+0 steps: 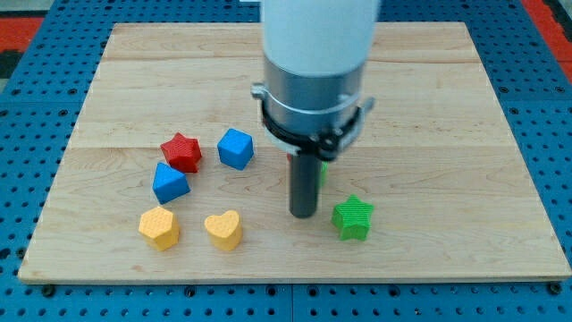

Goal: Separate the green blocks from the group blocks

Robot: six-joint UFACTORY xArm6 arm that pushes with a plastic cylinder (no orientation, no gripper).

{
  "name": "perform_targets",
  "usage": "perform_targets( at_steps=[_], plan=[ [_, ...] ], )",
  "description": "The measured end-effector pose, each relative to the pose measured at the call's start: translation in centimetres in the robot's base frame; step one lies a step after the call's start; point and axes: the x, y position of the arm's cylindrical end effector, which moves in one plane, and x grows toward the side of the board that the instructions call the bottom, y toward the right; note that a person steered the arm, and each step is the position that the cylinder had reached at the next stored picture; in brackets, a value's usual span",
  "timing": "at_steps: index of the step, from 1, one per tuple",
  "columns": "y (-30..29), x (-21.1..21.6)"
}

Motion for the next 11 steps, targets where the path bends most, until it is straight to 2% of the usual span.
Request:
perform_targets(
  at_steps=[1,3,4,5,6,7,8,9,10,11],
  plan=[
    [-0.6,-4.2],
    [11.2,-4.5],
    [5.7,-4.5],
    [1.0,-2.5],
    [2.0,1.7],
    [7.9,4.3],
    [9.6,6.0],
    [11.2,3.8],
    [10.2,-0.1],
    [10.1,-0.1]
  ],
)
